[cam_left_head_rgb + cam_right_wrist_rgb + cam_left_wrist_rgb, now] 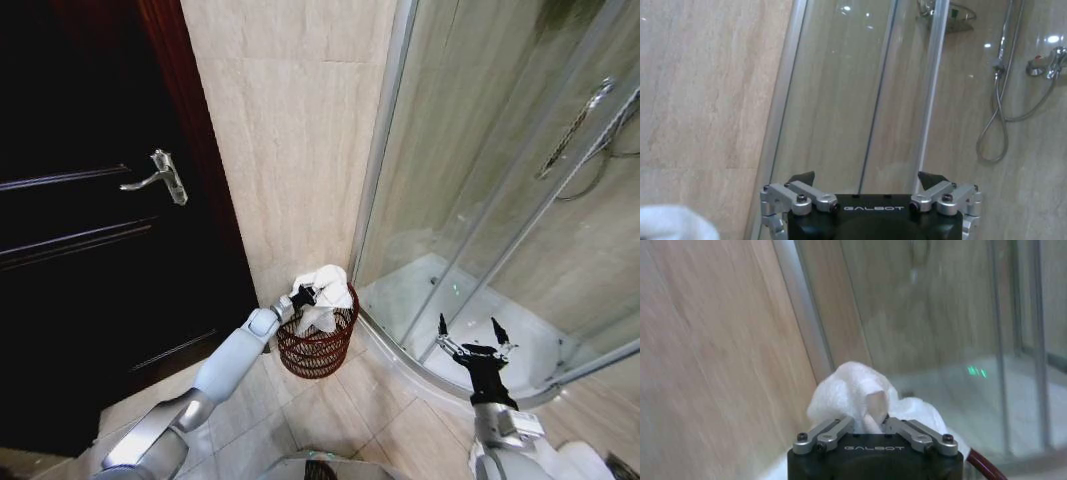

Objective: Discard the used towel into the hamper.

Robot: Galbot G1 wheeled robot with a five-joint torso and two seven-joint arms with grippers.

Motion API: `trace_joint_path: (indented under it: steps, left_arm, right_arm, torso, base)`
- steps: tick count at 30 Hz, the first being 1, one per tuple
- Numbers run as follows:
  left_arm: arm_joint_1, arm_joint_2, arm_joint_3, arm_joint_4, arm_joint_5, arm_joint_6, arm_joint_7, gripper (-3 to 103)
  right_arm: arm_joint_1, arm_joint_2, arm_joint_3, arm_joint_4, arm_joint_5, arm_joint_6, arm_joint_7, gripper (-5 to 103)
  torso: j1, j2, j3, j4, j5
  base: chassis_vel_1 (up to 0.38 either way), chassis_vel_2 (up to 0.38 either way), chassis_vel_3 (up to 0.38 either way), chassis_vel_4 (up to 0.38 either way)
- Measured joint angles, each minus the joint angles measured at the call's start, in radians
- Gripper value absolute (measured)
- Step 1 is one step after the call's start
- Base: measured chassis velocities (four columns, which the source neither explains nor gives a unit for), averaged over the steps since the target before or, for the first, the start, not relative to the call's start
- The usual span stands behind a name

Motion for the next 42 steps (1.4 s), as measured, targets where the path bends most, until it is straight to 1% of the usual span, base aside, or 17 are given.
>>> trace_joint_path:
  steps: [2,4,7,8,10,16,19,23,24,27,28,29,31,32,35,39,42]
  left_arm:
    - [0.020,0.015,-0.003,-0.072,-0.002,0.138,0.009,14]
    - [0.024,0.019,-0.006,-0.093,-0.003,0.175,0.013,19]
    - [0.023,0.034,-0.016,-0.159,-0.004,0.306,0.044,36]
    - [0.023,0.034,-0.016,-0.159,-0.004,0.306,0.044,36]
    - [0.016,0.055,-0.022,-0.220,0.010,0.421,0.097,46]
    - [0.014,0.078,-0.022,-0.294,0.010,0.501,0.103,68]
    - [0.015,0.086,-0.023,-0.308,0.007,0.502,0.102,74]
    - [0.023,0.095,-0.031,-0.326,-0.007,0.486,0.078,94]
    - [0.023,0.095,-0.031,-0.326,-0.007,0.486,0.078,94]
    - [0.052,0.096,-0.047,-0.342,-0.044,0.422,-0.013,100]
    - [0.052,0.096,-0.047,-0.342,-0.044,0.422,-0.013,100]
    - [0.068,0.090,-0.057,-0.344,-0.058,0.375,-0.066,100]
    - [0.130,0.070,-0.093,-0.365,-0.110,0.262,-0.240,100]
    - [0.130,0.070,-0.093,-0.365,-0.110,0.262,-0.240,100]
    - [0.263,0.054,-0.197,-0.467,-0.154,0.199,-0.413,100]
    - [0.371,0.052,-0.280,-0.535,-0.152,0.146,-0.461,100]
    - [0.506,0.049,-0.408,-0.597,-0.112,0.060,-0.468,100]
  right_arm:
    - [0.000,0.000,0.006,0.002,0.010,-0.001,0.001,100]
    - [0.000,0.000,0.007,0.002,0.014,-0.001,0.001,100]
    - [-0.002,0.000,0.010,0.002,0.025,-0.001,0.002,100]
    - [-0.002,0.000,0.010,0.002,0.025,-0.001,0.002,100]
    - [-0.003,0.000,0.010,0.002,0.031,-0.001,0.003,100]
    - [-0.006,0.000,0.011,0.001,0.041,-0.001,0.003,100]
    - [-0.006,0.000,0.011,0.000,0.042,-0.001,0.003,100]
    - [-0.005,0.000,0.010,0.007,0.042,-0.002,0.003,100]
    - [-0.005,0.000,0.010,0.007,0.042,-0.002,0.003,100]
    - [-0.007,0.000,0.007,0.016,0.042,-0.006,0.003,100]
    - [-0.007,0.000,0.007,0.016,0.042,-0.006,0.003,100]
    - [-0.007,0.000,0.007,0.019,0.042,-0.007,0.004,100]
    - [-0.013,0.000,0.003,0.028,0.042,-0.008,0.013,100]
    - [-0.013,0.000,0.003,0.028,0.042,-0.008,0.013,100]
    - [-0.025,0.000,0.000,0.053,0.040,-0.013,0.018,100]
    - [-0.025,0.000,0.000,0.071,0.036,-0.022,0.021,100]
    - [-0.027,0.000,-0.001,0.093,0.021,-0.037,0.029,100]
  torso:
    - [0.000,0.000,0.000,0.0003,0.0002]
    - [0.000,0.001,0.000,0.0002,0.0001]
    - [0.000,0.001,0.000,-0.0001,0.0001]
    - [0.000,0.001,0.000,-0.0001,0.0001]
    - [0.000,0.001,0.000,-0.0001,0.0001]
    - [0.000,0.001,0.001,0.0000,0.0001]
    - [0.001,0.001,0.001,0.0000,0.0001]
    - [0.001,0.002,0.001,-0.0001,0.0001]
    - [0.001,0.002,0.001,-0.0001,0.0001]
    - [0.001,0.002,0.001,0.0000,0.0001]
    - [0.001,0.002,0.001,0.0000,0.0001]
    - [0.001,0.002,0.001,0.0000,0.0002]
    - [0.001,0.002,0.001,-0.0002,0.0000]
    - [0.001,0.002,0.001,-0.0002,0.0000]
    - [0.001,0.002,0.001,0.0000,0.0001]
    - [0.001,0.002,0.001,0.0001,-0.0002]
    - [0.001,0.002,0.001,0.0004,-0.0002]
  base:
    - [0.000,0.000,0.000,0.000]
    - [0.000,0.000,0.000,0.000]
    - [0.000,0.000,0.000,0.000]
    - [0.000,0.000,0.000,0.000]
    - [0.000,0.000,0.000,0.000]
    - [0.000,0.000,0.000,0.000]
    - [0.000,0.000,0.000,0.000]
    - [0.000,0.000,0.000,0.000]
    - [0.000,0.000,0.000,0.000]
    - [0.000,0.000,0.000,0.000]
    - [0.000,0.000,0.000,0.000]
    - [0.000,0.000,0.000,0.000]
    - [0.000,0.000,0.000,0.000]
    - [0.000,0.000,0.000,0.000]
    - [0.000,0.000,0.000,0.000]
    - [0.000,0.000,0.000,0.000]
    - [0.000,0.000,0.000,0.000]
